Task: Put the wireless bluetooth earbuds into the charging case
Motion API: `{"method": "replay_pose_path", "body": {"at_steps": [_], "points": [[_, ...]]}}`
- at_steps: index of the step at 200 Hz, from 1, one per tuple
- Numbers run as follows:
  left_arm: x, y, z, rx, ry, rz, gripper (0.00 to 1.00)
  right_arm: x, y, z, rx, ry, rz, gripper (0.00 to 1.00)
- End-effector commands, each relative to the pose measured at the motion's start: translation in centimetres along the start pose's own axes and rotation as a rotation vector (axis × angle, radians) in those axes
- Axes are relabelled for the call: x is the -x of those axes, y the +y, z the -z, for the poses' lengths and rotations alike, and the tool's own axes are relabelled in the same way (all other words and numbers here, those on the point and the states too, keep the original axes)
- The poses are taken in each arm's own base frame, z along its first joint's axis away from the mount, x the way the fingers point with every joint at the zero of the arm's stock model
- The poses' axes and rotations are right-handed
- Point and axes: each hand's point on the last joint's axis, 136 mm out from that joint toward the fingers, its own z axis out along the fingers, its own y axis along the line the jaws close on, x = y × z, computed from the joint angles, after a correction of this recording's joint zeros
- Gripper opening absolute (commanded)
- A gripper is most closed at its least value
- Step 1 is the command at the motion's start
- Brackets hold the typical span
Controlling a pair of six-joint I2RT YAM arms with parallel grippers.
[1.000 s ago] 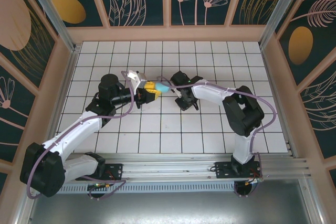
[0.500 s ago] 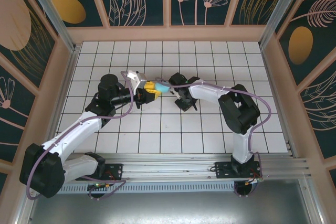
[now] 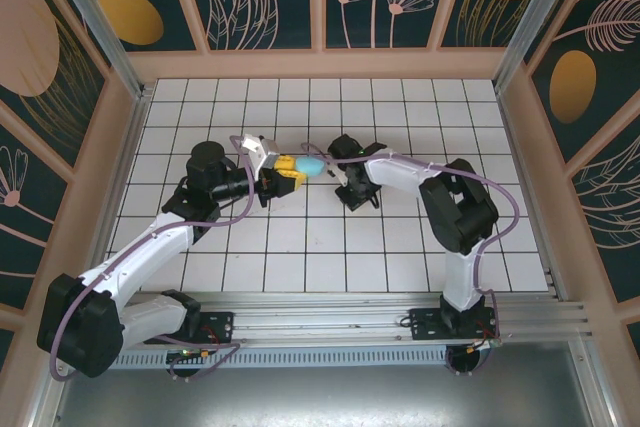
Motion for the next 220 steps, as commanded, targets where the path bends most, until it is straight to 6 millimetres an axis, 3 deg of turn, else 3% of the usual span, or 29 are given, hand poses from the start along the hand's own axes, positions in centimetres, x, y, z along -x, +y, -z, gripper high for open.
{"method": "replay_pose_path", "body": {"at_steps": [1,20,25,45,68,93,113,143,170,220], "points": [[0.9,-0.5,0.4,-0.004,-0.021,-0.041,0.00,0.9,0.0,2.9,0.127,-0.092,-0.109,0.13],[0.9,-0.5,0.5,0.000,-0.023,-0.041,0.00,1.6,0.4,4.9,0.218,-0.168,-0.169,0.13],[0.9,-0.5,0.5,0.001,-0.024,-0.041,0.00,1.6,-0.7,5.5,0.230,-0.191,-0.212,0.13],[1.1,-0.5,0.6,0.004,-0.028,-0.044,0.00,2.0,-1.0,8.2,0.302,-0.285,-0.274,0.12],[1.5,-0.5,0.6,0.005,-0.032,-0.047,0.00,2.1,0.2,12.3,0.387,-0.385,-0.288,0.12],[2.0,-0.6,0.6,0.003,-0.037,-0.056,0.00,2.4,3.8,17.7,0.497,-0.492,-0.237,0.13],[2.2,-0.6,0.5,-0.003,-0.038,-0.059,0.00,2.3,8.4,21.9,0.608,-0.559,-0.141,0.14],[2.1,-0.6,0.3,-0.014,-0.035,-0.052,0.00,2.3,11.3,26.8,0.756,-0.647,-0.082,0.15],[2.0,-0.6,0.3,-0.020,-0.031,-0.044,0.00,2.6,12.2,28.8,0.809,-0.687,-0.045,0.16],[2.1,-0.9,0.4,-0.028,-0.033,-0.043,0.00,4.3,12.6,29.2,0.830,-0.702,-0.012,0.16]]}}
